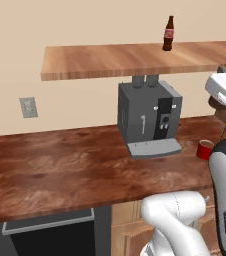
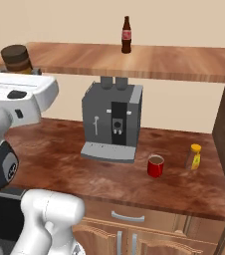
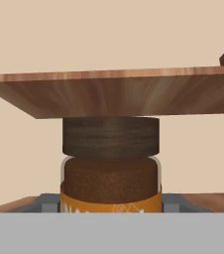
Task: Pick the cinnamon and honey bottle from the shelves and place them next to the mug.
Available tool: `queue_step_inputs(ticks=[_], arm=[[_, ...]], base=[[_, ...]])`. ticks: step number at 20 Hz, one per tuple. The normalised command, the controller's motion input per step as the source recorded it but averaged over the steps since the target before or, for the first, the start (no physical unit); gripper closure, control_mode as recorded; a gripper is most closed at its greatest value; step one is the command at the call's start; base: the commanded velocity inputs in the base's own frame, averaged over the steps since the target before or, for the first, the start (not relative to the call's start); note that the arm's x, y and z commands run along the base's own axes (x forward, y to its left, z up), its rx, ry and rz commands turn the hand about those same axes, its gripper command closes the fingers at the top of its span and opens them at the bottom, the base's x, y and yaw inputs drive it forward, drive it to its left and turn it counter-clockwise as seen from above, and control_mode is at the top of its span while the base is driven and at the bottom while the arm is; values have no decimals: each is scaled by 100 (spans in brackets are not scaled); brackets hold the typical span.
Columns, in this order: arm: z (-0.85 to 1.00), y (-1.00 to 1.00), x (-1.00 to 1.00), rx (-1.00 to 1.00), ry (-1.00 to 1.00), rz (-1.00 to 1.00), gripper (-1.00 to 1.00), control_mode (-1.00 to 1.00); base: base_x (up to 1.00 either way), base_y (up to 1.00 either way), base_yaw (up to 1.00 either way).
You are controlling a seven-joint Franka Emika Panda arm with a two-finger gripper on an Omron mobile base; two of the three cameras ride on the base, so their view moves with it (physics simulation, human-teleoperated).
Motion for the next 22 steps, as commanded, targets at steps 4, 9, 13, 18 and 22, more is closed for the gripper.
queue_step_inputs(ticks=[4, 9, 13, 18, 22], arm=[[-28, 0, -100, 0, -11, 0, 100, -100], [-32, 0, -100, 0, -12, 0, 100, -100], [-31, 0, -100, 0, -8, 0, 100, -100], [-16, 0, -24, 0, -6, 0, 100, -100], [-55, 0, 37, 0, -7, 1, 100, -100]], base=[[0, 0, 0], [0, 0, 0], [0, 0, 0], [0, 0, 0], [0, 0, 0]])
